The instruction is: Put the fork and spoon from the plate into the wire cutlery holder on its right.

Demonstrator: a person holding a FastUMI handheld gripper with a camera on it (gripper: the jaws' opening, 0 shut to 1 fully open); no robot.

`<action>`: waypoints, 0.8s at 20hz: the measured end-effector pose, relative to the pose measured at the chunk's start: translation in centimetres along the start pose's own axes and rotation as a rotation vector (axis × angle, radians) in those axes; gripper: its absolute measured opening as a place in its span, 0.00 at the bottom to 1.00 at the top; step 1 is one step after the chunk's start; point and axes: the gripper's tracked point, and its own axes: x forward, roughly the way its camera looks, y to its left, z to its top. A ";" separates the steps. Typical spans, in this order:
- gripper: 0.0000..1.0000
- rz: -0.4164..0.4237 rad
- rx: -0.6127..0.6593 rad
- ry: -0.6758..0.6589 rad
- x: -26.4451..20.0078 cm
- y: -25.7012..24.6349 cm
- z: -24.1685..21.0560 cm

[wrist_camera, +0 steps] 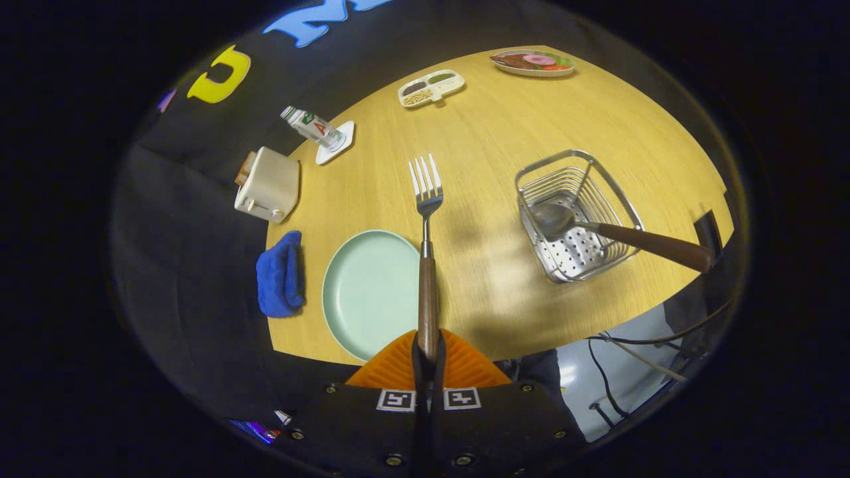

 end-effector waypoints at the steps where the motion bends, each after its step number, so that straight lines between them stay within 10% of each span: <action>1: 0.01 -0.005 0.025 -0.009 -0.4 -0.5 -0.2; 16: 0.02 -0.012 0.212 -0.064 -3.6 -5.3 -1.1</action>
